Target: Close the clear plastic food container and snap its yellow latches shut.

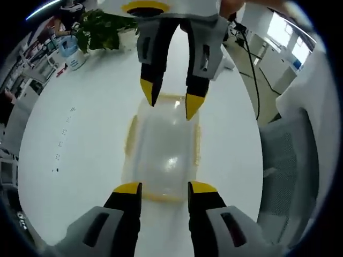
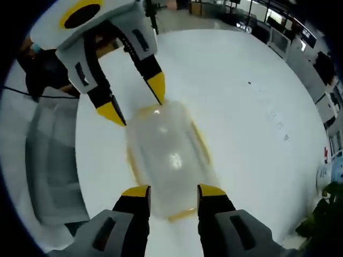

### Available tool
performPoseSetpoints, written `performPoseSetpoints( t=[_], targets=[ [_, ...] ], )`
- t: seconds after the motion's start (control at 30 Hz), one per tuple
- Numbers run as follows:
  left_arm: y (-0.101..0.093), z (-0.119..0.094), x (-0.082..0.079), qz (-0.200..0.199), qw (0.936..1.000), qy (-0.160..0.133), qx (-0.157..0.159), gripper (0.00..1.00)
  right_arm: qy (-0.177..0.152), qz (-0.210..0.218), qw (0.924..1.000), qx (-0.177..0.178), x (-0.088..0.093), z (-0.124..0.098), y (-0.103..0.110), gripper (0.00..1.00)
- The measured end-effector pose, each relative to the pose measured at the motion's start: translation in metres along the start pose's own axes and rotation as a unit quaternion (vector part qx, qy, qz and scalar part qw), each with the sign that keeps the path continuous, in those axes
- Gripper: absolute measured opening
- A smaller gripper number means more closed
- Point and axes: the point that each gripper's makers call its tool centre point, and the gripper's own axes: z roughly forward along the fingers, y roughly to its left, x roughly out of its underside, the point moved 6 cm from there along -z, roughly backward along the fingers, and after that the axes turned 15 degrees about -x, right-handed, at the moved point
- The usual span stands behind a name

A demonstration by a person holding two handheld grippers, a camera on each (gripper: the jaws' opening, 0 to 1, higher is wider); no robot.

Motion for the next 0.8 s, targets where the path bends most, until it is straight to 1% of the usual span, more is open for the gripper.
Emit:
performPoseSetpoints(
  t=[0.03,0.13,0.17,0.23,0.4,0.5,0.57,0.67,0.8],
  targets=[
    [0.001,0.001,-0.003,-0.005,1.0000,-0.006,-0.002,0.34,-0.007,-0.004,1.0000,0.000,-0.003,0.000,0.000,0.33],
    [0.000,0.003,-0.006,-0.005,0.9999,-0.010,-0.004,0.34,-0.011,-0.018,0.9998,-0.002,-0.007,0.000,0.001,0.33],
    [0.000,0.003,-0.008,-0.004,0.9999,-0.013,-0.005,0.34,-0.012,-0.019,0.9997,-0.002,-0.008,0.000,0.001,0.33],
    [0.001,0.004,-0.012,-0.017,0.9996,-0.022,-0.005,0.35,-0.016,-0.020,0.9997,-0.003,-0.010,0.001,0.001,0.33],
    [-0.001,0.007,-0.019,-0.017,0.9993,-0.033,-0.008,0.35,-0.022,-0.032,0.9992,-0.006,-0.013,0.004,0.002,0.33],
    [-0.002,0.009,-0.024,-0.027,0.9988,-0.040,-0.009,0.35,-0.025,-0.031,0.9992,-0.008,-0.014,0.007,0.003,0.33],
    [-0.003,0.011,-0.027,-0.027,0.9987,-0.043,-0.011,0.35,-0.024,-0.046,0.9987,-0.003,-0.016,0.009,0.003,0.34],
    [-0.005,0.011,-0.032,-0.029,0.9983,-0.050,-0.012,0.35,-0.032,-0.044,0.9985,-0.009,-0.017,0.010,0.005,0.34],
    [-0.005,0.012,-0.033,-0.028,0.9981,-0.053,-0.015,0.35,-0.031,-0.043,0.9986,-0.007,-0.017,0.011,0.003,0.34]
  ],
)
